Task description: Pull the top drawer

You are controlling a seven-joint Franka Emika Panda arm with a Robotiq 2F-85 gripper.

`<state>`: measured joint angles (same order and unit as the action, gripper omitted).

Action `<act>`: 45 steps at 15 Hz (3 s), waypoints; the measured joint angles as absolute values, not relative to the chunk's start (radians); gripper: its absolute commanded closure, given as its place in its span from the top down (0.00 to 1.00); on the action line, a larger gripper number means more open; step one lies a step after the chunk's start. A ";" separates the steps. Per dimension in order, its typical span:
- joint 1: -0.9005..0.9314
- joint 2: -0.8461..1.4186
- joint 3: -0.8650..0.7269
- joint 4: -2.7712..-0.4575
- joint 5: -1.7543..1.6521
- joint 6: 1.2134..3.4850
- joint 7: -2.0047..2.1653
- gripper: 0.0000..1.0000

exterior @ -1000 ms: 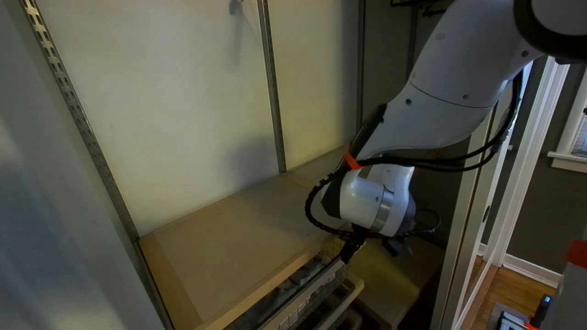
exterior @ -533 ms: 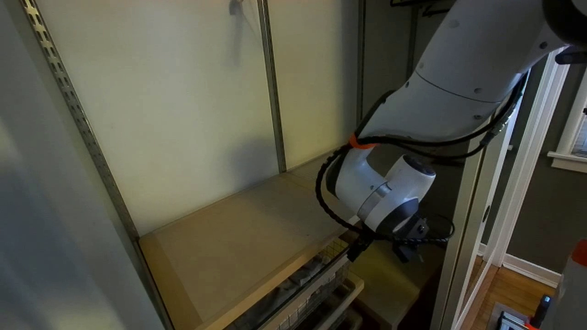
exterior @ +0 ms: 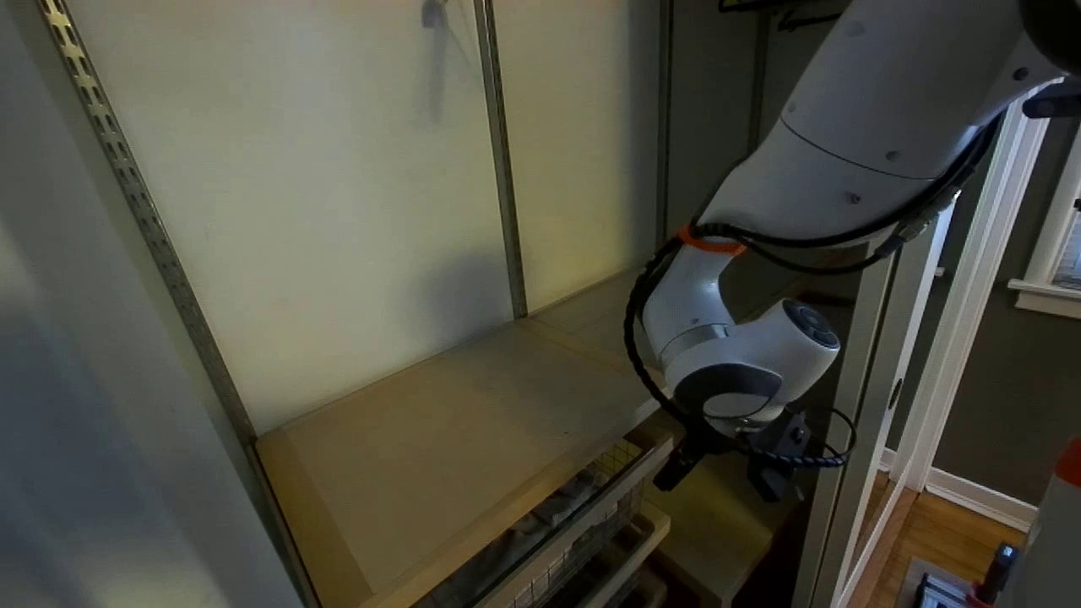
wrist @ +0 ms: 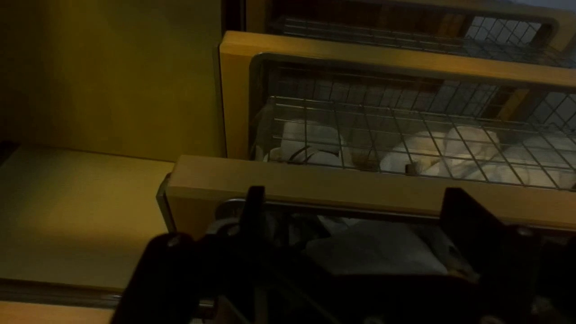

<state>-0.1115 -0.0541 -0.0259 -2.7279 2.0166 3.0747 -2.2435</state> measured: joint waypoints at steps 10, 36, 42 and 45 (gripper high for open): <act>-0.182 0.006 -0.042 -2.688 2.207 2.963 -2.521 1.00; -0.160 0.184 -0.184 -2.661 2.448 2.394 -2.709 1.00; -0.154 0.216 -0.219 -2.664 2.448 2.270 -2.713 1.00; -0.121 0.227 -0.265 -2.657 2.448 2.245 -2.713 1.00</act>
<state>-0.1210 0.2271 -0.2655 -2.6571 2.4483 2.2454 -2.7129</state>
